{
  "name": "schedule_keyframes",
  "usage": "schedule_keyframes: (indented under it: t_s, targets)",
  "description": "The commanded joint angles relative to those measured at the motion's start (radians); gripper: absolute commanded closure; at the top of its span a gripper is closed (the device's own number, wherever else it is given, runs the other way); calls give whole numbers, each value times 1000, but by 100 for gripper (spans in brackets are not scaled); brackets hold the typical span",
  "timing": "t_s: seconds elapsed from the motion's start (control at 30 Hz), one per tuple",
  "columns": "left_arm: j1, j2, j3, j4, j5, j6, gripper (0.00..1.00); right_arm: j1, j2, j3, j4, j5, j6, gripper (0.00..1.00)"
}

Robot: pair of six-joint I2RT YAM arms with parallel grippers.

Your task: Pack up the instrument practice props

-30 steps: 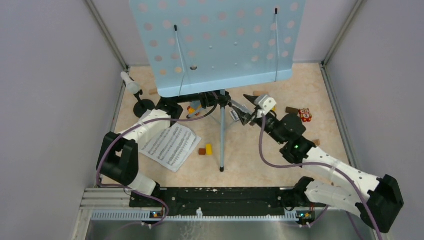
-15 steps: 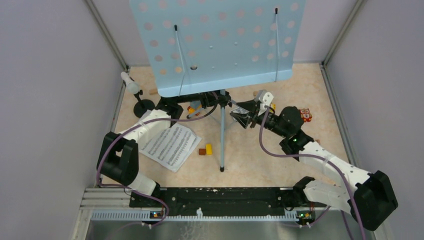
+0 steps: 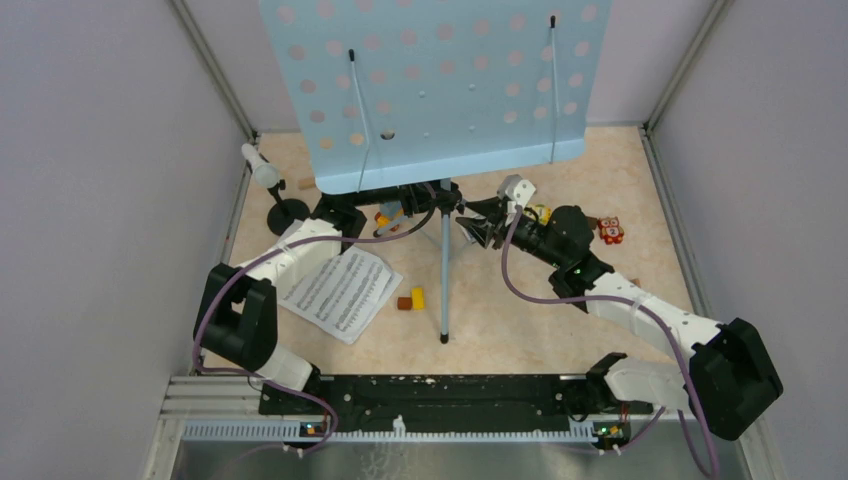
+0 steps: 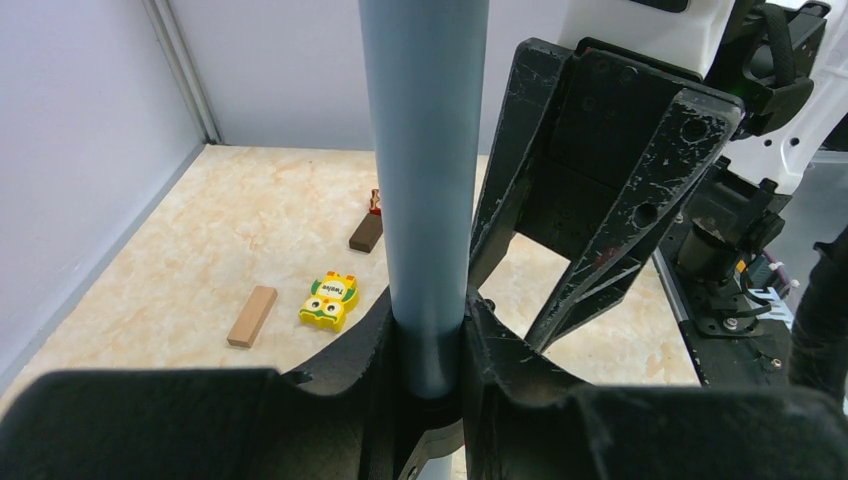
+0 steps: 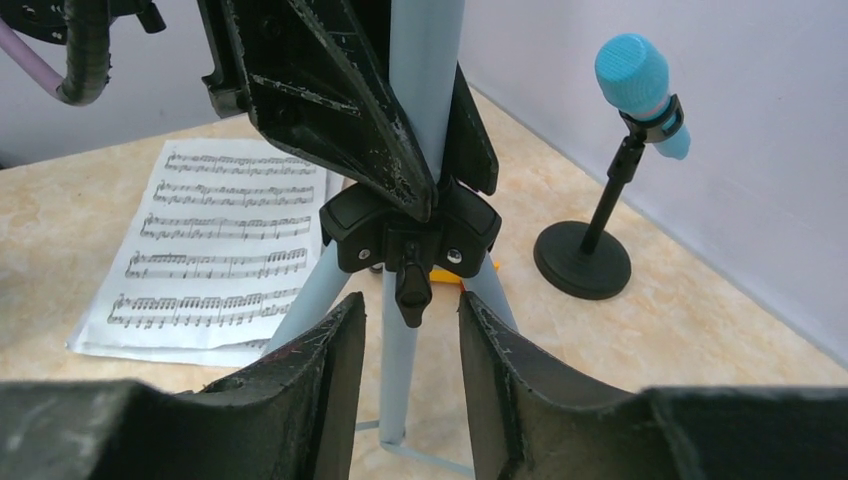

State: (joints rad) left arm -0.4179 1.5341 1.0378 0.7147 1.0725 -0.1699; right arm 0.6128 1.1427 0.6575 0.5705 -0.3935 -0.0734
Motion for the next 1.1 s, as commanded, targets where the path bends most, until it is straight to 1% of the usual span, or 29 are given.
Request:
schedule_keyframes:
  t_s: [0.0,0.1,0.23,0.3,0.33,0.43,0.53,0.63,0.73,0.8,0.93,1.07]
  targets:
    - [25,56,-18,-110,-111,56,100,-6,13,58,71,2,-39,65]
    - [25,56,-16,-110,-110,55,100,-5,24,66,71,-20,-64,74]
    - [26,56,-16,-110,-110,55,100,-5,38,77,79,-50,-88,89]
    - [27,56,-16,-110,-108,55,100,-5,46,81,81,-71,-105,98]
    - [27,57,-16,-110,-109,56,100,-5,48,83,78,-88,-124,100]
    - [27,56,-16,-110,-108,56,100,-6,44,77,49,-156,-236,100]
    - [28,56,-16,-109,-108,55,100,-5,32,72,-51,-206,-446,100]
    - [27,57,-16,-109,-107,55,100,17,13,71,-222,-213,-786,100]
    - [28,59,-15,-107,-105,53,100,61,8,78,-381,-106,-1111,100]
    - [29,58,-15,-106,-104,52,100,90,13,80,-455,-14,-1296,100]
    - [32,61,-16,-106,-105,51,100,125,7,54,-420,114,-1435,100]
    - [34,60,-16,-105,-104,51,100,153,-7,-1,-273,249,-1519,99]
